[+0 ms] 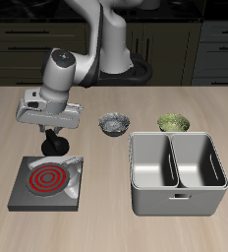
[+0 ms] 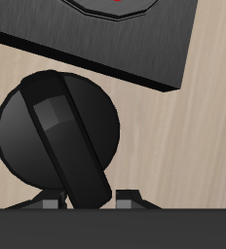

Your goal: Turn on the flat stove

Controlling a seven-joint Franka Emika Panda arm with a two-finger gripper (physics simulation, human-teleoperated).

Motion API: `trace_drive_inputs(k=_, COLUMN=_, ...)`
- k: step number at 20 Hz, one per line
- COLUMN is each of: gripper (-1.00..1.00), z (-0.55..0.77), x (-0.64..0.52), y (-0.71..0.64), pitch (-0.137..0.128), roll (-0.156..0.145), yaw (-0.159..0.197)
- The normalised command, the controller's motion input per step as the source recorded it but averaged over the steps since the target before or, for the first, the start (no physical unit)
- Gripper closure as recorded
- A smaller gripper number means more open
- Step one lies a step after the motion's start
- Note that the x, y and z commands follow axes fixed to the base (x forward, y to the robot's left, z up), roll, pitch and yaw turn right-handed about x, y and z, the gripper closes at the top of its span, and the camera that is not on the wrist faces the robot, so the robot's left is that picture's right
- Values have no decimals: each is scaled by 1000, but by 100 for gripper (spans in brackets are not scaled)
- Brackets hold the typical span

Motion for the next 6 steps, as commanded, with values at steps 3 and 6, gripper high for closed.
trace_drive_inputs(k=3, gripper=100, z=69, x=153, y=-117, pitch=-33, roll=-7, yaw=31)
trace_drive_inputs(k=6, gripper=100, z=140, x=325, y=-436, pitch=-40, roll=-61, yaw=43)
